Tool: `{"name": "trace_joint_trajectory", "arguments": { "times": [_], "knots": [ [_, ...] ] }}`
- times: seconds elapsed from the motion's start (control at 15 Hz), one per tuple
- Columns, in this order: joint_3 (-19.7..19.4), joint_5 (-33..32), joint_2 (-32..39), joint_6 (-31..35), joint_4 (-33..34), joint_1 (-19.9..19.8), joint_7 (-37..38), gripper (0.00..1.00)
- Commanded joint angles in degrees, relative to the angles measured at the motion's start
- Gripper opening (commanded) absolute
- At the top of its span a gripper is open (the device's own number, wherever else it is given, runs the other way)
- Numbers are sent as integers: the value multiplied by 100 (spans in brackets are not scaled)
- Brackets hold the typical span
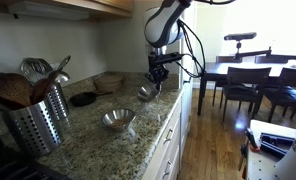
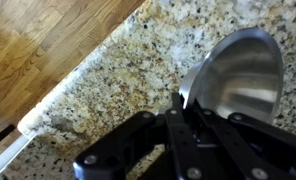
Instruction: Pour the contents in the bowl on the right into the bowl on the left
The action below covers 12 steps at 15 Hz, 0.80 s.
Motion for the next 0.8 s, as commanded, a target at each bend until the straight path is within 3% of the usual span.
{"name": "trace_joint_trajectory", "arguments": {
  "times": [0.0, 0.4, 0.73],
  "knots": [
    [14, 654, 146, 217, -37, -131, -674, 9],
    [77, 1629, 432, 184, 35, -275, -1673, 8],
    [69, 1999, 568, 137, 111, -368, -2127, 8]
  ]
}}
